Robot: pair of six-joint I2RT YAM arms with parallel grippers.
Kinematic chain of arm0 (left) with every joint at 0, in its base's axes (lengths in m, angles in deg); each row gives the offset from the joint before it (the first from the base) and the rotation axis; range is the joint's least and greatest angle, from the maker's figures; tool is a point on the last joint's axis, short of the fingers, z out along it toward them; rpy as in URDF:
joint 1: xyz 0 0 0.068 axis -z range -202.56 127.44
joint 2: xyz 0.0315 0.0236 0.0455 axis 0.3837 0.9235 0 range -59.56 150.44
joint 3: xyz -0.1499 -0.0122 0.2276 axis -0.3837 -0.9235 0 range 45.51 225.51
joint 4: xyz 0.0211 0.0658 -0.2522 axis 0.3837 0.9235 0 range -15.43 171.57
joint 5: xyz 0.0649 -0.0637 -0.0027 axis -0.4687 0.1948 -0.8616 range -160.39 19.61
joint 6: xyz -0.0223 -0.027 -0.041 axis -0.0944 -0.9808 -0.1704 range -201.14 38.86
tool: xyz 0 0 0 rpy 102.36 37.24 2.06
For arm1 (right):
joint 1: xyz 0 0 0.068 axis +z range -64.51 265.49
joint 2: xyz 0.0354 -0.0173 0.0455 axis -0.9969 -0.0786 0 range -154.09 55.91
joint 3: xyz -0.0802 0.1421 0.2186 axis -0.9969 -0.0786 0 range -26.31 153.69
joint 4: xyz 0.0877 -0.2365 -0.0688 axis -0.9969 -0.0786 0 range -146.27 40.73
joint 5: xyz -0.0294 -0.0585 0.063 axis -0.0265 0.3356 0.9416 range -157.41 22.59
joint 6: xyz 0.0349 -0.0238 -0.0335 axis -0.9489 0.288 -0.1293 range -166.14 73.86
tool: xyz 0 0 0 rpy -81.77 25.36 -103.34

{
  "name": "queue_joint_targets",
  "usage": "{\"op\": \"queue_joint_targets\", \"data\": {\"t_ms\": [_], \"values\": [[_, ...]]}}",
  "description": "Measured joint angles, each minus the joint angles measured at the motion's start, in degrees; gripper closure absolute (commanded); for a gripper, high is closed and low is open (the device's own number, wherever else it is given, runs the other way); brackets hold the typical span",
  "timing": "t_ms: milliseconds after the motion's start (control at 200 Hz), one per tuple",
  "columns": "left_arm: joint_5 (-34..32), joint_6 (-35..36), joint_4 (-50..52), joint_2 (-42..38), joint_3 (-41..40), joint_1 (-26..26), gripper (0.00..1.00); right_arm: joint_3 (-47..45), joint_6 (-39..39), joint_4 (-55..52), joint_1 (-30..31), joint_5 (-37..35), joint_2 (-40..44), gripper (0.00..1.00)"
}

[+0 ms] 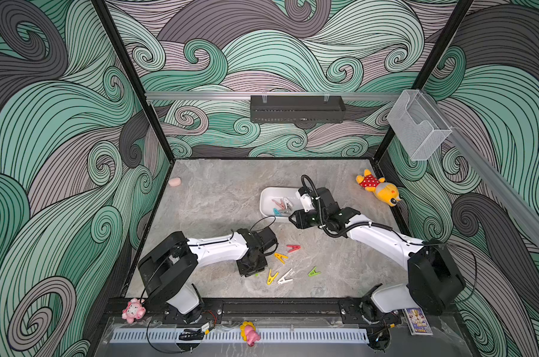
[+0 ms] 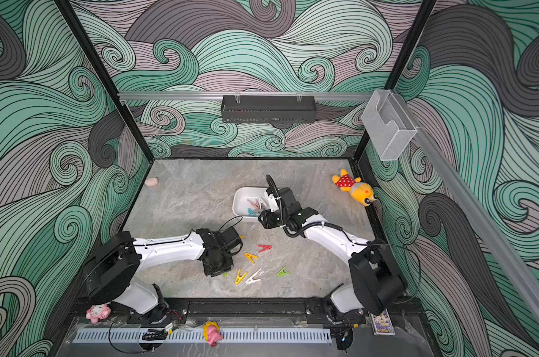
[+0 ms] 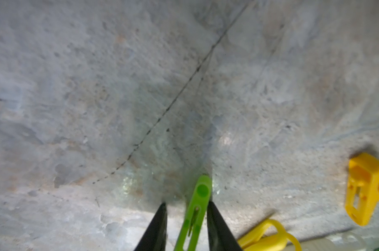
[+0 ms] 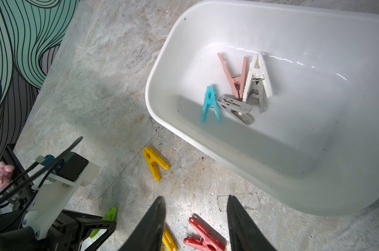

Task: Put the clothespins into the storage box
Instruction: Pick up the clothespin from the center of the board.

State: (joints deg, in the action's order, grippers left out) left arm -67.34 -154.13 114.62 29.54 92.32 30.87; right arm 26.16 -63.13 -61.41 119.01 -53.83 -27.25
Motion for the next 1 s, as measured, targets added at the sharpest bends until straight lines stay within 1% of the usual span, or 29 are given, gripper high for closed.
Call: {"op": "queue_joint_targets", "data": {"t_ms": [95, 185, 285, 410, 615, 765, 860, 925, 1000], "values": [[0.0, 0.4, 0.0, 0.0, 0.0, 0.0, 0.74, 0.0, 0.0, 0.0, 0.0, 0.0, 0.0, 0.52], [0.0, 0.8, 0.1, 0.1, 0.1, 0.0, 0.78, 0.0, 0.0, 0.2, 0.0, 0.0, 0.0, 0.52], [0.0, 1.6, 0.4, 0.1, 0.4, 0.0, 0.86, 0.0, 0.0, 0.3, 0.0, 0.0, 0.0, 0.52], [0.0, 2.7, 1.1, 0.1, 1.4, 0.0, 0.89, 0.0, -0.2, 0.4, 0.0, 0.0, 0.0, 0.52], [-1.2, 4.7, 3.8, -0.2, 3.0, 0.0, 0.88, 0.0, -0.4, 0.4, 0.0, 0.0, 0.0, 0.52], [-2.0, 7.6, 6.4, -1.8, 4.9, -0.8, 0.87, 0.0, -0.5, -0.1, 0.0, -0.6, 1.1, 0.52], [-2.5, 10.7, 8.0, -3.7, 7.1, -3.1, 0.87, 0.0, -0.4, -1.1, 0.0, -1.6, 3.3, 0.52], [-2.6, 13.7, 8.0, -5.0, 9.1, -6.2, 0.86, 0.0, -0.4, -1.6, 0.0, -2.3, 5.2, 0.52], [-2.4, 19.3, 7.3, -5.1, 14.3, -10.8, 0.86, 0.0, -0.4, -2.5, 0.0, -3.3, 7.5, 0.52]]}}
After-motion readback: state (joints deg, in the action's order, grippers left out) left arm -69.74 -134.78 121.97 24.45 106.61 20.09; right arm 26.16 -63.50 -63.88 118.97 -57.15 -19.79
